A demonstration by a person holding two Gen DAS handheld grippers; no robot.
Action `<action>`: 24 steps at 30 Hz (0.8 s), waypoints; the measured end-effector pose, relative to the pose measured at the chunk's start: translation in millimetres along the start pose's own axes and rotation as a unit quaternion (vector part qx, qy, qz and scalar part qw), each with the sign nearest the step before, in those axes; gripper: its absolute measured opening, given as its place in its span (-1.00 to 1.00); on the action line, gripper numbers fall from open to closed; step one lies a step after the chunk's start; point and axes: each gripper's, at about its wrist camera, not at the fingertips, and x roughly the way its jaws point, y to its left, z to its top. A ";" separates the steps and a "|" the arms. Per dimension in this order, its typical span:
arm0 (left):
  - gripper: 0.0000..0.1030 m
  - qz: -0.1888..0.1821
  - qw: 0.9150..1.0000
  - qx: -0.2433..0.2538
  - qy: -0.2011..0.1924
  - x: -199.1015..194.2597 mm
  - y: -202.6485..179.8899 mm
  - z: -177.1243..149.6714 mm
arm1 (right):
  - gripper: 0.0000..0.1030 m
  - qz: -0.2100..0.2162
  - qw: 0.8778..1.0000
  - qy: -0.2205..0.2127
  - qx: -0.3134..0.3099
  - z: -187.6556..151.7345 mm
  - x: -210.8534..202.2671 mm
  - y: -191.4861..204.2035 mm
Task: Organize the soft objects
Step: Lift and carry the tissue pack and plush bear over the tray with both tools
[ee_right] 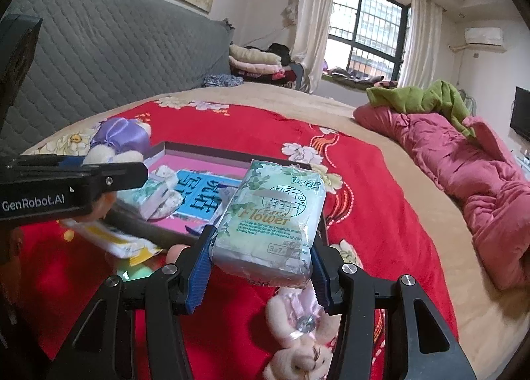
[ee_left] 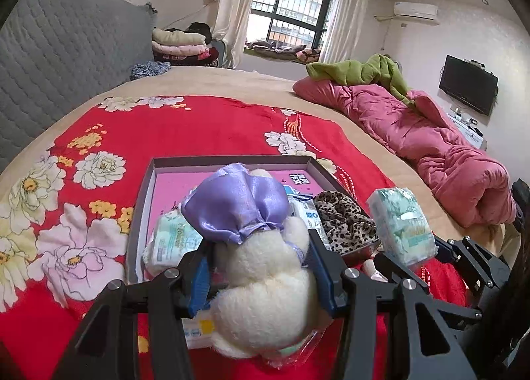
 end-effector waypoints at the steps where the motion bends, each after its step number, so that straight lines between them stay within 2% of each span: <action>1: 0.02 -0.002 1.000 0.001 -0.001 1.2 -1.2 1.3 | 0.04 0.000 1.000 -0.001 0.001 1.0 0.8 -1.1; 8: 0.02 -0.003 1.000 0.018 -0.001 14.6 -10.0 5.2 | 0.04 -0.003 1.000 -0.008 0.013 9.9 8.1 -8.8; 24: 0.02 -0.019 1.000 0.017 0.011 36.5 -13.7 12.5 | 0.04 -0.015 1.000 -0.016 0.009 13.1 21.7 -15.8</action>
